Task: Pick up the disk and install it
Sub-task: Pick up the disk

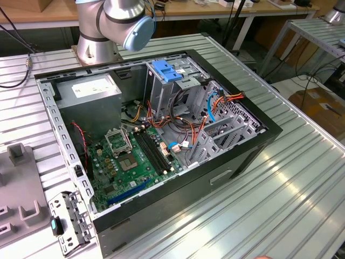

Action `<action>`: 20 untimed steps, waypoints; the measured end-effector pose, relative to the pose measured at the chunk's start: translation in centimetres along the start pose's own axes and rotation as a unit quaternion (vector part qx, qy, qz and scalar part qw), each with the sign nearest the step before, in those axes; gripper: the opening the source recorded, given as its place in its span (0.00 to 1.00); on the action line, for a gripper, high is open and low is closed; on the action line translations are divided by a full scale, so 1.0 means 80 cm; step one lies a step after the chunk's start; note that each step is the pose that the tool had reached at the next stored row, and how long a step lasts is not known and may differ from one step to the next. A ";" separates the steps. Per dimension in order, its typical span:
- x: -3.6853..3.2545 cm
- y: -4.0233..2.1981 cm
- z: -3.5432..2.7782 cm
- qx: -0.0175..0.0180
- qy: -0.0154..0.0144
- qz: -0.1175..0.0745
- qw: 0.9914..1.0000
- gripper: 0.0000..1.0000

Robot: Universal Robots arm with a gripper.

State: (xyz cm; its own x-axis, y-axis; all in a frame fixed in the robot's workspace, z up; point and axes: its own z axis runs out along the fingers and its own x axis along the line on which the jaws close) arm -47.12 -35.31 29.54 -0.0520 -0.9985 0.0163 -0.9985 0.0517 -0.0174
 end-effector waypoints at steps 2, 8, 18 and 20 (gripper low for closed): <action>-0.0006 0.0001 0.0019 0.000 0.000 0.000 1.000 0.37; -0.0006 0.0001 0.0025 0.000 0.000 -0.015 1.000 0.37; -0.0006 0.0000 0.0010 0.001 0.000 -0.015 1.000 0.37; -0.0005 0.0000 -0.0004 0.000 0.000 -0.015 1.000 0.37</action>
State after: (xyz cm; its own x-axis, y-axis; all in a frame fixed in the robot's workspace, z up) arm -47.12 -35.27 29.58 -0.0219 -0.9996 0.0167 -0.9996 0.0216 -0.0175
